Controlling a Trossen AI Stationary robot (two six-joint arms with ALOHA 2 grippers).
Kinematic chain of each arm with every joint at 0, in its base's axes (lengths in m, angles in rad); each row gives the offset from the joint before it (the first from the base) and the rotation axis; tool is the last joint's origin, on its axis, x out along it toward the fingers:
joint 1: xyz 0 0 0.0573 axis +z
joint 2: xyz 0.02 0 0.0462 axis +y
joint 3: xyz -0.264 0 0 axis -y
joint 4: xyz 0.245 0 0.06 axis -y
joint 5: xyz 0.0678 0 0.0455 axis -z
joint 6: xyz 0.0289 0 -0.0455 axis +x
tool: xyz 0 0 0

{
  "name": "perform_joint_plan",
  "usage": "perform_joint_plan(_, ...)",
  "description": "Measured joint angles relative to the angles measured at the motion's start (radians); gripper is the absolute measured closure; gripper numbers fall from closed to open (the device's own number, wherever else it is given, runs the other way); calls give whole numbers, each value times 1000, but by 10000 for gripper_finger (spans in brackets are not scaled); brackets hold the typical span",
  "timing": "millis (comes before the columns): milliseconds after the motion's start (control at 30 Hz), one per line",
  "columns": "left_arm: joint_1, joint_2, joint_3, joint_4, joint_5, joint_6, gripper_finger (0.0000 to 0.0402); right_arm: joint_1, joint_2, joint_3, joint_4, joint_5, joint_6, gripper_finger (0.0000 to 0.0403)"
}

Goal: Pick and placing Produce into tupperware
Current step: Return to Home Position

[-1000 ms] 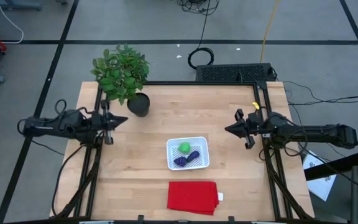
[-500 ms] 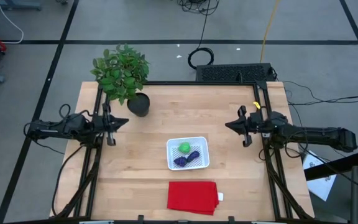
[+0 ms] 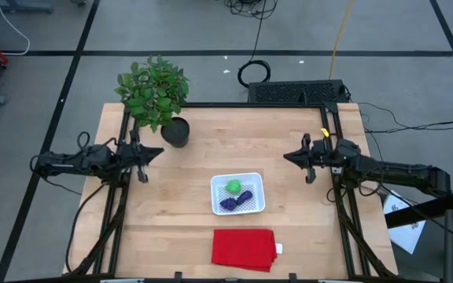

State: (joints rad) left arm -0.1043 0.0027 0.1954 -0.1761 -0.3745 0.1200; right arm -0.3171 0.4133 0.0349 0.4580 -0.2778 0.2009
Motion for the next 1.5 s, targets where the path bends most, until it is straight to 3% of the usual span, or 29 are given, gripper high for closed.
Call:
perform_joint_plan(400,0,0,-79,1,-56,14,401,51,-1,0,-7,-7,22,403)
perform_joint_plan(700,-3,0,-119,12,100,20,401,51,-1,0,-20,19,-3,403)
perform_joint_plan(867,-4,2,-126,30,261,38,401,51,-1,0,-38,13,-24,403)
perform_joint_plan(1500,-3,2,-126,28,270,33,401,90,-1,0,-44,-9,-53,403)
